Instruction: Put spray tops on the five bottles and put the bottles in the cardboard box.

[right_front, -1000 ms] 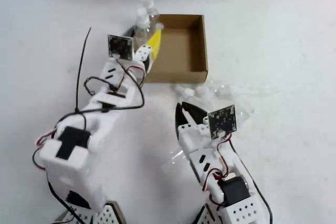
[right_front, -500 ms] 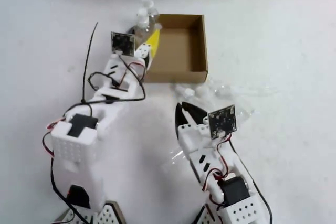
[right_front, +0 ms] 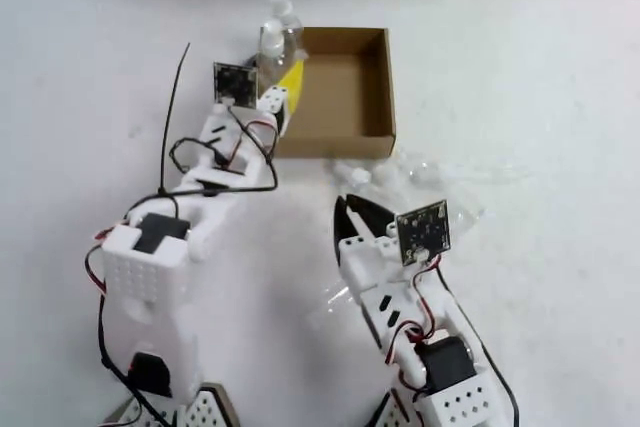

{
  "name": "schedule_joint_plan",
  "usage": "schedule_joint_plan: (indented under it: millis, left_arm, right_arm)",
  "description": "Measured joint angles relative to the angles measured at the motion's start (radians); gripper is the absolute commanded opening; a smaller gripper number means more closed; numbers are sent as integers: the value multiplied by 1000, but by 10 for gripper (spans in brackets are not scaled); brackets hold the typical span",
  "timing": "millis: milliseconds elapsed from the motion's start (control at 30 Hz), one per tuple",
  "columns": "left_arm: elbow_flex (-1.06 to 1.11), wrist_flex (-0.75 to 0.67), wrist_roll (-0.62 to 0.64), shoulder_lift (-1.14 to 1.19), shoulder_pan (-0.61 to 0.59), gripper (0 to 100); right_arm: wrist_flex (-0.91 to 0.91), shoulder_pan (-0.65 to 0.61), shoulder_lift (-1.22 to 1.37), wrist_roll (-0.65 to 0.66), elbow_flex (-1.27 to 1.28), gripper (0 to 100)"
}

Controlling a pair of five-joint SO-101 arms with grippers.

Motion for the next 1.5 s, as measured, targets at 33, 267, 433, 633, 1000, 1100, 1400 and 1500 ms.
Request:
schedule_joint_plan:
  millis: [33, 267, 433, 633, 1000, 1100, 1400, 1500]
  left_arm:
    - [0, 8, 0, 0, 0, 24]
    - [0, 25, 0, 0, 0, 163]
    - [0, 25, 0, 0, 0, 190]
    - [0, 51, -3, 0, 0, 204]
    - [-29, 147, -5, -2, -11, 321]
    - [-26, 147, -5, 2, -9, 324]
    - [-28, 152, -5, 0, -18, 324]
    - [-28, 152, -5, 0, -20, 324]
  right_arm:
    - [0, 0, 0, 0, 0, 16]
    - [0, 0, 0, 0, 0, 16]
    - [0, 0, 0, 0, 0, 16]
    - [6, 0, 0, 0, 0, 16]
    - [6, 0, 0, 0, 0, 16]
    - [6, 0, 0, 0, 0, 16]
    - [6, 0, 0, 0, 0, 16]
    - [6, 0, 0, 0, 0, 16]
